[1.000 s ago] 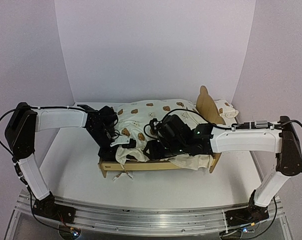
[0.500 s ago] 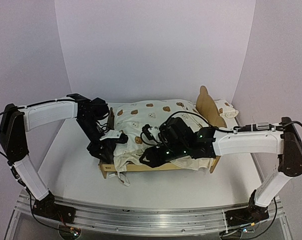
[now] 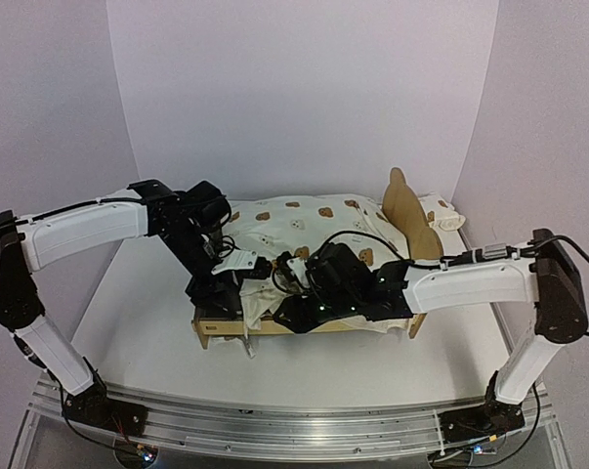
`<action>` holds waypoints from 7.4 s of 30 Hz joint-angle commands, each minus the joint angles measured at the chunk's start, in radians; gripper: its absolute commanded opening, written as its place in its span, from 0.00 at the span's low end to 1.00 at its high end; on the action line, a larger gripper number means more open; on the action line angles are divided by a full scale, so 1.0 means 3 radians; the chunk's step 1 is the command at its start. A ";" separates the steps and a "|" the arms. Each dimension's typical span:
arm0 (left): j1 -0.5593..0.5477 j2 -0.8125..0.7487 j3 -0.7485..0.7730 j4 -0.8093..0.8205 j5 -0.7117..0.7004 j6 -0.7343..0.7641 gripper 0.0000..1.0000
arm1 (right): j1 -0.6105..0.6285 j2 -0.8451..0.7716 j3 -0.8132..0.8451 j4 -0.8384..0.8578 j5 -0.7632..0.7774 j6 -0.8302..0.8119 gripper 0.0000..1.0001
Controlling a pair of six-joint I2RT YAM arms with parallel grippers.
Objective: Set up the pet bed
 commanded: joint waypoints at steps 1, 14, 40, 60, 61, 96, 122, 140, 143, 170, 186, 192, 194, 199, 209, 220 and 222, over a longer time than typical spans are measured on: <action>0.0026 -0.0016 0.0085 0.0362 -0.0175 -0.0334 0.67 | 0.0017 0.0338 0.0431 0.0164 0.0429 0.0113 0.22; 0.0046 0.0260 -0.0073 0.0658 -0.0589 -0.0706 0.56 | -0.0147 0.0980 0.1009 -0.0110 0.0002 0.0473 0.05; 0.0299 0.0650 -0.0131 0.0714 -0.0322 -0.0776 0.00 | -0.0327 0.0639 0.1310 -0.0959 -0.1454 -0.1532 0.68; 0.0714 0.0656 -0.0171 0.0535 0.0483 -0.1130 0.00 | -0.0203 0.0072 0.0828 -0.0146 -0.1668 -0.2160 0.61; 0.0725 0.0650 -0.0174 0.0545 0.0493 -0.1135 0.00 | -0.0204 -0.0010 0.0737 -0.0077 -0.1616 -0.2166 0.61; 0.0753 0.0587 -0.0047 0.0533 0.0549 -0.1120 0.10 | -0.0079 0.1341 0.1225 -0.0932 -0.1760 -0.2178 0.36; 0.0834 0.0490 -0.0027 0.0495 0.0664 -0.1229 0.14 | -0.0232 0.0808 0.1350 -0.1016 -0.1113 -0.2780 0.46; 0.0899 0.0433 0.0076 0.0347 0.0756 -0.1088 0.36 | -0.0168 0.1437 0.1753 -0.2162 -0.1613 -0.2875 0.35; 0.0925 0.0456 0.0186 0.0250 0.0887 -0.1042 0.47 | -0.0171 0.1665 0.1944 -0.2602 -0.1798 -0.2954 0.35; 0.0988 0.0029 0.0288 0.0249 0.1337 -0.0939 0.72 | -0.0226 0.0964 0.2565 -0.2799 -0.1489 -0.2408 0.86; 0.0366 -0.0011 -0.0446 0.0818 0.0018 -0.0921 0.69 | -0.0536 0.0846 0.2179 -0.2678 -0.1453 -0.1072 0.38; 0.0344 0.0075 -0.0629 0.0997 -0.0188 -0.0922 0.54 | -0.0593 0.0740 0.1896 -0.2406 -0.1425 -0.0950 0.36; 0.0343 0.0098 -0.0613 0.1069 -0.0236 -0.0971 0.40 | -0.0591 0.0729 0.1809 -0.2235 -0.1412 -0.0901 0.34; 0.0395 0.0167 -0.0532 0.1147 -0.0401 -0.1100 0.04 | -0.0594 0.0678 0.1534 -0.1681 -0.1446 -0.0767 0.30; 0.0671 0.0230 -0.0407 0.1095 -0.0095 -0.1344 0.00 | -0.0543 0.1242 0.1749 -0.1504 -0.1663 -0.0650 0.27; 0.0675 0.0125 -0.0541 0.1071 0.0066 -0.1427 0.00 | -0.0336 0.1632 0.1676 -0.1700 -0.1843 -0.1290 0.24; 0.0686 0.0098 -0.0511 0.1036 0.0174 -0.1370 0.05 | -0.0308 0.1721 0.1651 -0.1840 -0.1817 -0.1592 0.22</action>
